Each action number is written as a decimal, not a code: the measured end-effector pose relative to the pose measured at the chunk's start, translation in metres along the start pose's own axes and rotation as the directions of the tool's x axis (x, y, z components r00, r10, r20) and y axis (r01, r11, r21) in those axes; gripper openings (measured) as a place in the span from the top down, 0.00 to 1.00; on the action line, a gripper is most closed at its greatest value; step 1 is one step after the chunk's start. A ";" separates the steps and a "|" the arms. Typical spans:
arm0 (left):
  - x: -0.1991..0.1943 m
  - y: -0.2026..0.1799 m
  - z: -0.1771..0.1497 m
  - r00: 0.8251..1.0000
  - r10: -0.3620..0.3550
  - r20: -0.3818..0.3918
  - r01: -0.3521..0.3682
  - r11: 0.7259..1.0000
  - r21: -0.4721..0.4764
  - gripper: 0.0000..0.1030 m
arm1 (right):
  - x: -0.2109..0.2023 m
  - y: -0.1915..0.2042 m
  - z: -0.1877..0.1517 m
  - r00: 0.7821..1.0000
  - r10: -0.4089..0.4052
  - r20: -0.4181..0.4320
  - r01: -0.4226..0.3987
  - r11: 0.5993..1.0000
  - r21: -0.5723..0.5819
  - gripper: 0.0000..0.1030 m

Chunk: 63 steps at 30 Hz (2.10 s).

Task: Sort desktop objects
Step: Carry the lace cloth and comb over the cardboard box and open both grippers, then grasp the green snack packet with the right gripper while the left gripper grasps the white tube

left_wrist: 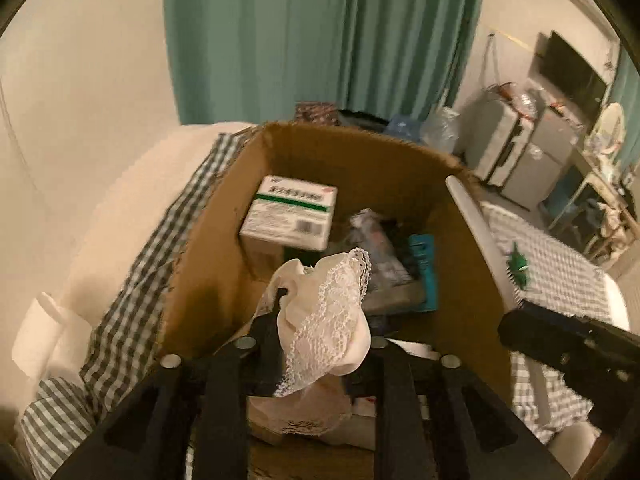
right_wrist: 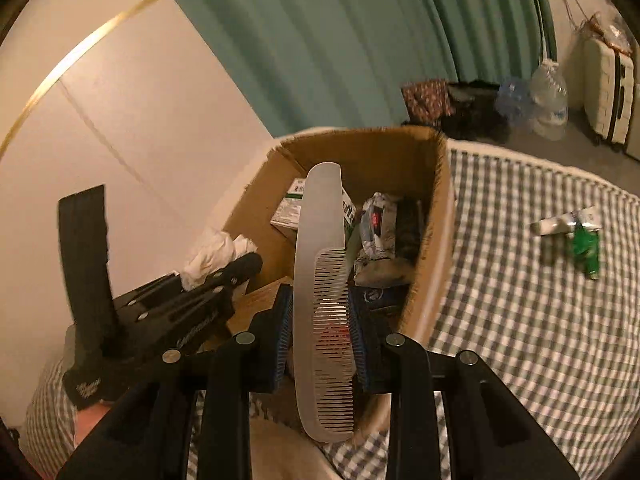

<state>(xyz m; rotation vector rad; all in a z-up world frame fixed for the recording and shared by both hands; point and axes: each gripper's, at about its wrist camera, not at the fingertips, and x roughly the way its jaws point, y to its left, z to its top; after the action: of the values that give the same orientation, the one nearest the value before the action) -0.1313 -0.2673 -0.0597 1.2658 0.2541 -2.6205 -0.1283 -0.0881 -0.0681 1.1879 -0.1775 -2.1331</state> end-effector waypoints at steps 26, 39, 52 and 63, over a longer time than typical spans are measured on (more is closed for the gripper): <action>-0.056 -0.138 -0.039 0.992 -0.099 0.074 0.092 0.992 0.091 0.00 | -0.138 -0.137 -0.051 0.891 -0.378 0.250 0.326 0.918 0.227 0.33; 0.065 -0.246 -0.020 0.999 0.055 0.000 -0.053 0.971 0.233 0.00 | -0.062 -0.238 -0.039 0.911 -0.350 0.217 0.321 0.934 0.161 0.34; 0.170 -0.301 -0.009 0.984 0.159 0.078 -0.177 0.898 0.402 0.00 | 0.035 -0.321 0.032 0.972 -0.220 0.085 0.189 0.943 0.274 0.34; 0.163 -0.327 0.009 0.997 -0.070 0.042 0.046 0.907 0.419 0.00 | -0.022 -0.369 -0.003 0.920 -0.391 0.032 0.345 0.845 0.409 0.64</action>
<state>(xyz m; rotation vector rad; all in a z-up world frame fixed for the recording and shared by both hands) -0.3248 0.0251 -0.1626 1.3149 -0.3056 -2.8567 -0.3009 0.2063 -0.2095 1.4190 -0.4882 -2.5935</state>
